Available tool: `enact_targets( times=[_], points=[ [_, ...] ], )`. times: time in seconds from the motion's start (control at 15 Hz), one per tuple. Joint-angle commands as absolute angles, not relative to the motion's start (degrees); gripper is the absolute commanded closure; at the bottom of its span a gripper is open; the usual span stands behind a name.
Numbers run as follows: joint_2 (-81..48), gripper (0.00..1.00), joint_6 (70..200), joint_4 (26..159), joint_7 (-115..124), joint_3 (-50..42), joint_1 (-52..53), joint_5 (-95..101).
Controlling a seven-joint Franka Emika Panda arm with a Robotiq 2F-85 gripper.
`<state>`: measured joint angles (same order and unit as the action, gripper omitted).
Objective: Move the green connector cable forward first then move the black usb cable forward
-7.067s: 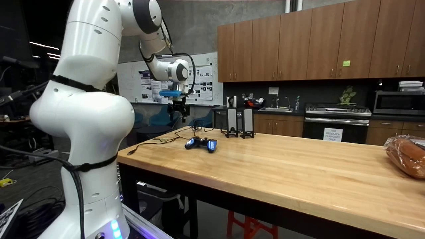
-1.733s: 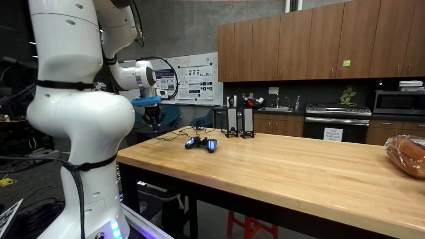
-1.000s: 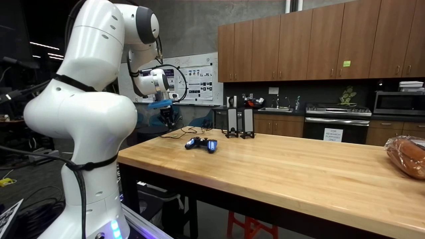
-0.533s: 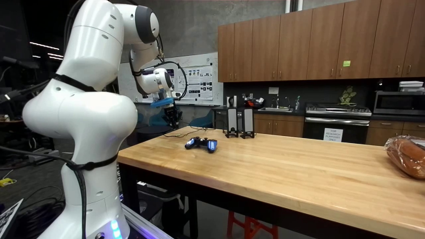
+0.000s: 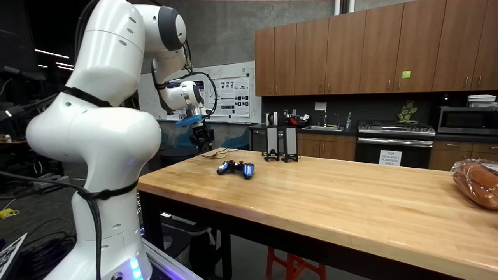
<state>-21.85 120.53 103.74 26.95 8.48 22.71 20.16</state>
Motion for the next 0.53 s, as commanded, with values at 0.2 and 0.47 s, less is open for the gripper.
enact_targets(
  times=[0.2, 0.47],
  points=[
    [-20.48, 0.0, 119.79, 104.74, 29.15, 8.02, 23.66, 21.24],
    [-18.99, 0.0, 120.25, 105.65, 29.1, 8.14, 23.6, 21.17]
  ],
)
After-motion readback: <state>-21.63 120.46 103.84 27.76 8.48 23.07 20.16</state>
